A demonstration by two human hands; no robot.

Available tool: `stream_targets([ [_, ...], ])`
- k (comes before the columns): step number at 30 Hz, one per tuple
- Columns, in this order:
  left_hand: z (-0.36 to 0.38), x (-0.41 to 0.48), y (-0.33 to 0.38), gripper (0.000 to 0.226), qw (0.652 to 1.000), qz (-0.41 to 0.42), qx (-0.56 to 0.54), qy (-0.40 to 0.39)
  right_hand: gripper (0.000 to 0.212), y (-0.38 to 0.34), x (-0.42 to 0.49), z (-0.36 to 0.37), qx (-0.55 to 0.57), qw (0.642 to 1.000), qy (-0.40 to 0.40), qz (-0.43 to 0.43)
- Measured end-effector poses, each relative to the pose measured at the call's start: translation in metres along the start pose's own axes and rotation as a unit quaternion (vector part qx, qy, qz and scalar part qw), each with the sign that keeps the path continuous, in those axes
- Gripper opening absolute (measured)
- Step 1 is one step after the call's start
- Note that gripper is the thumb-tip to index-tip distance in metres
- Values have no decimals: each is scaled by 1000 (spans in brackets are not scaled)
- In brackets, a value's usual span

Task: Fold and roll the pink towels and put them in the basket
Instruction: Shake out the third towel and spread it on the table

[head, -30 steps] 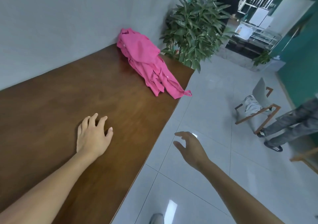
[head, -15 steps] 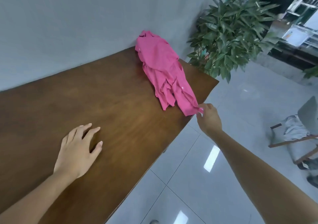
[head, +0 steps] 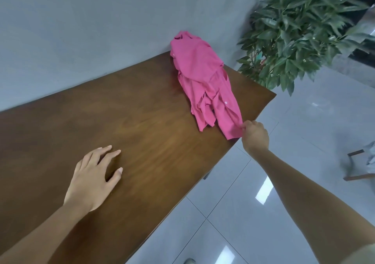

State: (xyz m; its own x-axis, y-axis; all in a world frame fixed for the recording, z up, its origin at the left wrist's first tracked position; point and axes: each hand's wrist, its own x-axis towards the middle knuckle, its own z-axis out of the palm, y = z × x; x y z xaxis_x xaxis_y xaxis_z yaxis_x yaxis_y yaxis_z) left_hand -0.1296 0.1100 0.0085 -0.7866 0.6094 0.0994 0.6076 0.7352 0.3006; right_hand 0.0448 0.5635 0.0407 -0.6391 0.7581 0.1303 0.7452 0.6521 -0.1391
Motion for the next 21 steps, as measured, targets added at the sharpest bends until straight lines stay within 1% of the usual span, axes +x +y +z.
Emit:
stream_targets([
  [6, 1, -1, -1, 51, 1000, 7, 3, 10, 24, -28, -29, -4, 143, 989, 26, 17],
  [9, 2, -1, -2, 50, 1000, 11, 5, 14, 22, -55, -59, -11, 203, 979, 31, 4],
  [17, 5, 0, -5, 50, 999, 27, 4, 25, 17, -130, -172, -5, 326, 945, -25, -11],
  [21, 5, -1, -8, 51, 999, 38, -8, 19, 16, -165, -223, 0, 334, 941, -49, -5],
])
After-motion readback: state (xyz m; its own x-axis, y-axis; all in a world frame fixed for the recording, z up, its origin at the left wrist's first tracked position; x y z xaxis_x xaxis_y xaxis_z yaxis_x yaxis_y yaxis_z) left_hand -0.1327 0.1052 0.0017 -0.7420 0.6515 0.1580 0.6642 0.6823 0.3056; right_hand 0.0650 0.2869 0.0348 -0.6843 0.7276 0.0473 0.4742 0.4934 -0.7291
